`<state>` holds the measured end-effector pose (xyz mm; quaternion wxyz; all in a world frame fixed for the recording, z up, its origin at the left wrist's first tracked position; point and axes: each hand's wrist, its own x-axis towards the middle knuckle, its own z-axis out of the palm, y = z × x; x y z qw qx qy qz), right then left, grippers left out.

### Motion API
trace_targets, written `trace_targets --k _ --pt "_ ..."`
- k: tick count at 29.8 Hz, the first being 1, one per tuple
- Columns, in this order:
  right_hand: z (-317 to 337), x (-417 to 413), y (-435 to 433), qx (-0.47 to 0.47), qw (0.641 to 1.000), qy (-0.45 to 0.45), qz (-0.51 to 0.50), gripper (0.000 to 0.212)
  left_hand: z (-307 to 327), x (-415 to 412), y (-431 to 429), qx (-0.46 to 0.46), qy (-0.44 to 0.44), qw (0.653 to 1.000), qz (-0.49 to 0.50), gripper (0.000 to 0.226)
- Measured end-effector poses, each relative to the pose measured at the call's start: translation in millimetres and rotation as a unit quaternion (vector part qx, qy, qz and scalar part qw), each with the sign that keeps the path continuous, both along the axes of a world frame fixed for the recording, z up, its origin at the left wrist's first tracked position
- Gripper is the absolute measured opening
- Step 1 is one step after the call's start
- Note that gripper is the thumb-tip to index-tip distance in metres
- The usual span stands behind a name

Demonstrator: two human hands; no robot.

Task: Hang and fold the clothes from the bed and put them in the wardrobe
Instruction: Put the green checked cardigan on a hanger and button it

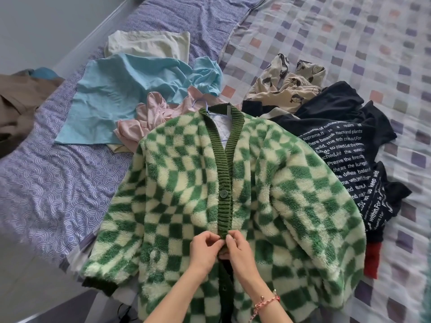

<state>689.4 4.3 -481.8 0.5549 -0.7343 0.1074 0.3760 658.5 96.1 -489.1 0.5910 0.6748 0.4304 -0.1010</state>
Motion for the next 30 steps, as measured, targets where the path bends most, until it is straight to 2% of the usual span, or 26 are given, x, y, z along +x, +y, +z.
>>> trace_targets --k 3,5,9,12,14,15,17,20,22,24,27,30 --pt "-6 -1 6 -0.082 0.996 -0.028 -0.022 0.011 3 1 -4 0.103 -0.021 0.992 -0.064 0.029" --pt "-11 5 10 -0.121 0.990 -0.023 -0.074 0.017 3 1 -4 0.113 -0.035 0.991 -0.068 0.030" --pt "-17 12 4 -0.155 0.983 -0.001 -0.097 0.019 -3 -2 9 0.027 -0.018 0.999 -0.022 0.023" --pt "-12 12 -7 -0.128 0.989 -0.035 -0.058 0.013 -8 -3 10 -0.112 0.023 0.992 0.051 0.013" --pt "-10 9 -17 -0.096 0.992 -0.024 -0.082 0.012 -12 -6 4 -0.127 0.061 0.987 0.072 0.007" --pt "-8 3 -24 -0.093 0.991 -0.016 -0.091 0.013 -15 -14 -2 -0.095 0.085 0.991 0.039 0.009" --pt "-9 -4 -39 -0.100 0.993 -0.012 -0.060 0.014 -23 -29 -18 -0.005 0.125 0.987 -0.097 0.028" --pt "-11 -30 -57 -0.122 0.990 0.015 0.071 0.023 -30 -52 -45 0.131 0.179 0.945 -0.242 0.047" --pt "-13 -47 -65 -0.150 0.976 0.010 0.155 0.032 -33 -60 -58 0.207 0.196 0.910 -0.300 0.048" --pt "-14 -55 -67 -0.167 0.960 -0.002 0.224 0.032 -38 -62 -61 0.267 0.211 0.885 -0.319 0.048" --pt "-18 -64 -68 -0.169 0.933 -0.007 0.319 0.040 -43 -67 -64 0.296 0.246 0.865 -0.322 0.050" --pt "-25 -68 -66 -0.191 0.918 -0.025 0.348 0.052 -48 -75 -76 0.269 0.277 0.840 -0.381 0.069"
